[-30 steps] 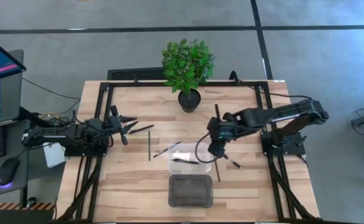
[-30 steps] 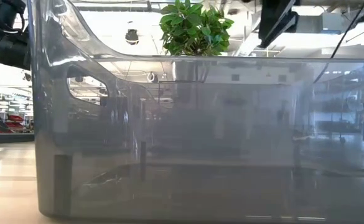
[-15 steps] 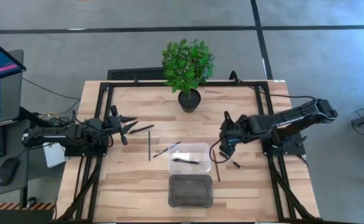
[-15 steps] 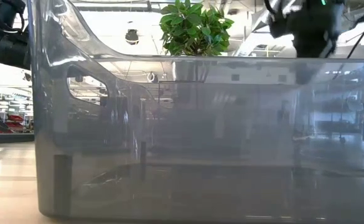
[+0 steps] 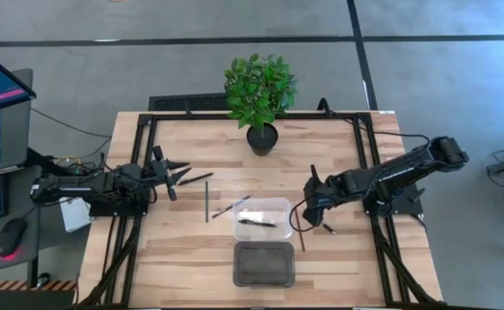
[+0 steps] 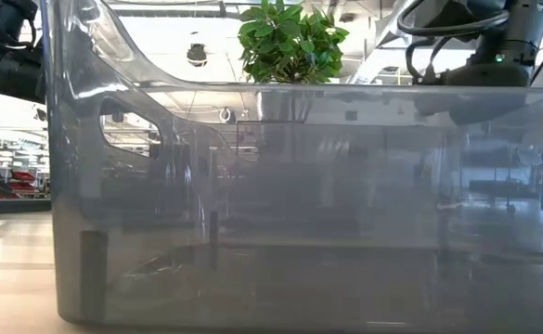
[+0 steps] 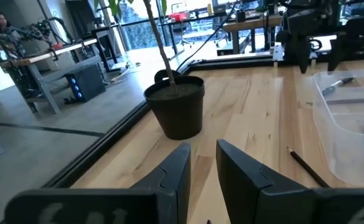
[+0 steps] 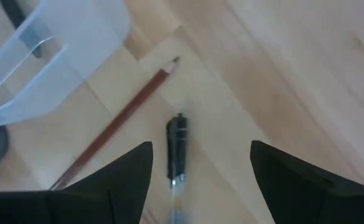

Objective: Sort pens & pencils
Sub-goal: Put the bottom black ballpen into the transparent bin

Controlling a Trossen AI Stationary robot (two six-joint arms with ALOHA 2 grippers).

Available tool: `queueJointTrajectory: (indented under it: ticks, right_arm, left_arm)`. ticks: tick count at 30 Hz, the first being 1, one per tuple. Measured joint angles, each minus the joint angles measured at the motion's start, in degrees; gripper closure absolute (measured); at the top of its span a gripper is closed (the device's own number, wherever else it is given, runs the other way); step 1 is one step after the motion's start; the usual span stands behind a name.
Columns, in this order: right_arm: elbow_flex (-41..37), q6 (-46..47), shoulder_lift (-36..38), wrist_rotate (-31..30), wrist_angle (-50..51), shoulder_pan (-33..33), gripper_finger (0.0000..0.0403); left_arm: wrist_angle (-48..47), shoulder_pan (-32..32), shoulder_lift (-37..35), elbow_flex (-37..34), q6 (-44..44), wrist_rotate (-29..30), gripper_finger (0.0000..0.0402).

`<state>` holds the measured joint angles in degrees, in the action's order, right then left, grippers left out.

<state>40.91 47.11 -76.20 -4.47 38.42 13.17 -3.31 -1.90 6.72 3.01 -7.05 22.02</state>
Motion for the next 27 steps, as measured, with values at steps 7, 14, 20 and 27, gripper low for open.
queueJointTrajectory:
  ticks: [7,14,20,27]
  right_arm:
    - [-1.1,0.9,-1.9,0.2,-1.6,1.7,0.0111]
    - [-1.1,1.0,-6.8,2.3,-4.4,3.4,0.0111]
    - [-0.7,1.1,-12.0,3.0,-4.9,3.7,0.0111]
    - [-0.7,2.5,-12.8,1.7,-4.6,3.6,0.0111]
  left_arm:
    - [0.0,0.0,0.0,0.0,0.3,0.1,0.0333]
    - [0.0,0.0,0.2,0.0,0.4,0.1,0.0333]
    - [0.1,0.0,0.7,0.0,0.5,0.2,0.0333]
    - [0.1,0.0,0.9,0.0,0.7,0.4,0.0333]
